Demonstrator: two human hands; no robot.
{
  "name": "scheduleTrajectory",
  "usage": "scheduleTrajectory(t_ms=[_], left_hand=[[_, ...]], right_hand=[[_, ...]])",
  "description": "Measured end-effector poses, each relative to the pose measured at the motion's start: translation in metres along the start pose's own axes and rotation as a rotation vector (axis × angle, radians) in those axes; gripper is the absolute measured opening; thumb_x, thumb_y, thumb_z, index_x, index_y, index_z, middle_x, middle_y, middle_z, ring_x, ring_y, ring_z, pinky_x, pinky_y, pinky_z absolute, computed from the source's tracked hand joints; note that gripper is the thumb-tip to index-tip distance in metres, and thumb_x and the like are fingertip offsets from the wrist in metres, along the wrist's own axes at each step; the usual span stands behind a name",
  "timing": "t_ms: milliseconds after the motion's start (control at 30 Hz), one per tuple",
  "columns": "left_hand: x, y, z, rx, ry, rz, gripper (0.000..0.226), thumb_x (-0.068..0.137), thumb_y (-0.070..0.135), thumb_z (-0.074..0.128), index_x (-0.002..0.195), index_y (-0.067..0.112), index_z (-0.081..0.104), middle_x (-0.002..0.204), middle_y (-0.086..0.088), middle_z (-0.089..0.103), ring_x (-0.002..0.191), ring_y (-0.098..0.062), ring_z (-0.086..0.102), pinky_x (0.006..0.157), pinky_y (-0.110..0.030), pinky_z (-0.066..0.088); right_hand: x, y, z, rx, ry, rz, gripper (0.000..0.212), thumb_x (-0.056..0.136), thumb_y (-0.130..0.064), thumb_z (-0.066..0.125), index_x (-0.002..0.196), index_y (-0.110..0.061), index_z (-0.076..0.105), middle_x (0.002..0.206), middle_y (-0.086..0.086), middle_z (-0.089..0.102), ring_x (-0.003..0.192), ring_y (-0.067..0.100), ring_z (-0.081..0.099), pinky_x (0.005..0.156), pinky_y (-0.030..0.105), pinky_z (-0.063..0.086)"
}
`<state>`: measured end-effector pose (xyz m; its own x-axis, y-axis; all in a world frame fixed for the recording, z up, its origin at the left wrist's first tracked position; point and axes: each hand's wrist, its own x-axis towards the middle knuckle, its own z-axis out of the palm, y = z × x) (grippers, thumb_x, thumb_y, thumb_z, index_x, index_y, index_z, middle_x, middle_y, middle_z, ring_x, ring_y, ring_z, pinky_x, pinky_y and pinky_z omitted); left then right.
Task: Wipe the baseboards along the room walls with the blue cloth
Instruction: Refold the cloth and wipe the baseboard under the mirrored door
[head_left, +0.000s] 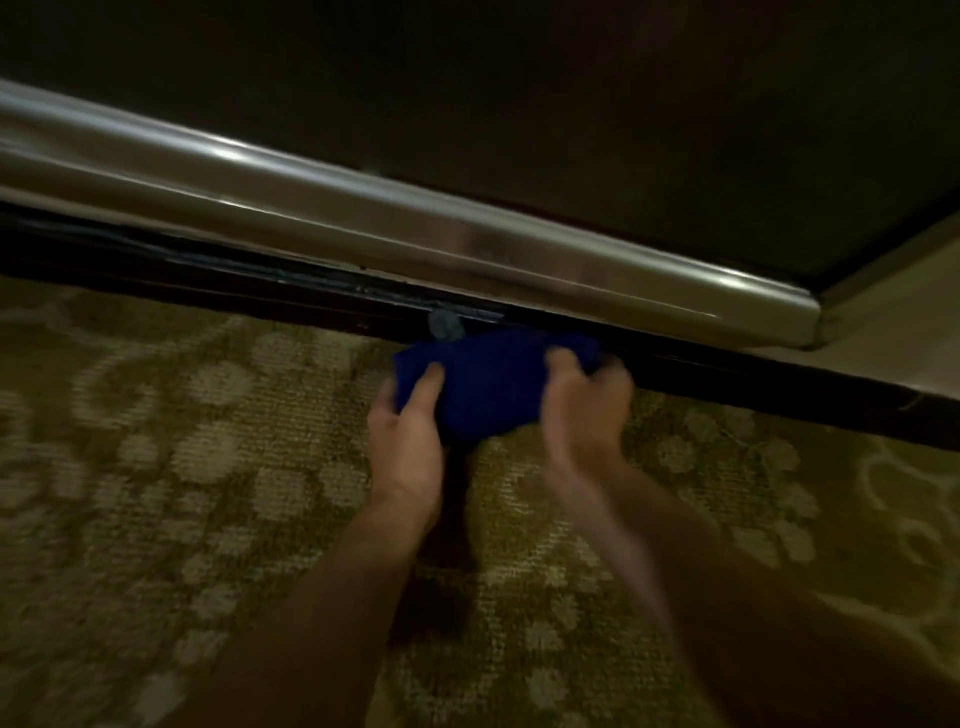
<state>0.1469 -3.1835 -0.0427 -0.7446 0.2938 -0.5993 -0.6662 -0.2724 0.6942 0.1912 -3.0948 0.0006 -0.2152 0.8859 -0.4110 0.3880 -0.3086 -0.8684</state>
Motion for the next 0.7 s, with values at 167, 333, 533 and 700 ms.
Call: scheduleTrajectory(t_ms=[167, 333, 533, 700], left_hand=[[0.001, 0.000, 0.003, 0.037, -0.041, -0.033, 0.031, 0.093, 0.021, 0.066, 0.124, 0.019, 0.065, 0.122, -0.006, 0.070, 0.112, -0.021, 0.067, 0.102, -0.039, 0.052], [0.003, -0.003, 0.002, -0.090, 0.022, -0.064, 0.039, 0.104, 0.020, 0.047, 0.137, 0.001, 0.053, 0.131, -0.020, 0.063, 0.107, -0.027, 0.066, 0.075, -0.021, 0.053], [0.002, -0.001, 0.002, 0.008, -0.019, -0.007, 0.027, 0.101, 0.018, 0.053, 0.125, 0.015, 0.065, 0.117, -0.005, 0.072, 0.106, -0.018, 0.069, 0.077, -0.023, 0.057], [-0.002, 0.002, 0.005, 0.011, -0.031, -0.026, 0.014, 0.098, 0.018, 0.059, 0.103, 0.026, 0.069, 0.104, 0.001, 0.074, 0.100, -0.017, 0.069, 0.088, -0.032, 0.054]], right_hand=[[0.003, -0.004, -0.006, -0.230, 0.105, -0.170, 0.035, 0.096, -0.013, 0.056, 0.131, -0.008, 0.052, 0.127, 0.008, 0.059, 0.113, 0.020, 0.058, 0.099, 0.033, 0.048], [-0.030, -0.019, 0.046, -0.383, 0.084, -0.388, 0.026, 0.093, -0.018, 0.060, 0.118, -0.012, 0.054, 0.124, 0.006, 0.055, 0.115, 0.022, 0.056, 0.094, 0.030, 0.043], [-0.012, -0.012, 0.016, -0.281, -0.041, -0.331, 0.024, 0.093, -0.020, 0.060, 0.116, -0.012, 0.060, 0.112, 0.007, 0.064, 0.105, 0.022, 0.062, 0.098, 0.040, 0.050], [-0.006, -0.024, 0.009, -0.245, 0.117, -0.142, 0.026, 0.094, -0.018, 0.061, 0.118, -0.011, 0.055, 0.121, 0.011, 0.061, 0.111, 0.027, 0.061, 0.098, 0.037, 0.049]])
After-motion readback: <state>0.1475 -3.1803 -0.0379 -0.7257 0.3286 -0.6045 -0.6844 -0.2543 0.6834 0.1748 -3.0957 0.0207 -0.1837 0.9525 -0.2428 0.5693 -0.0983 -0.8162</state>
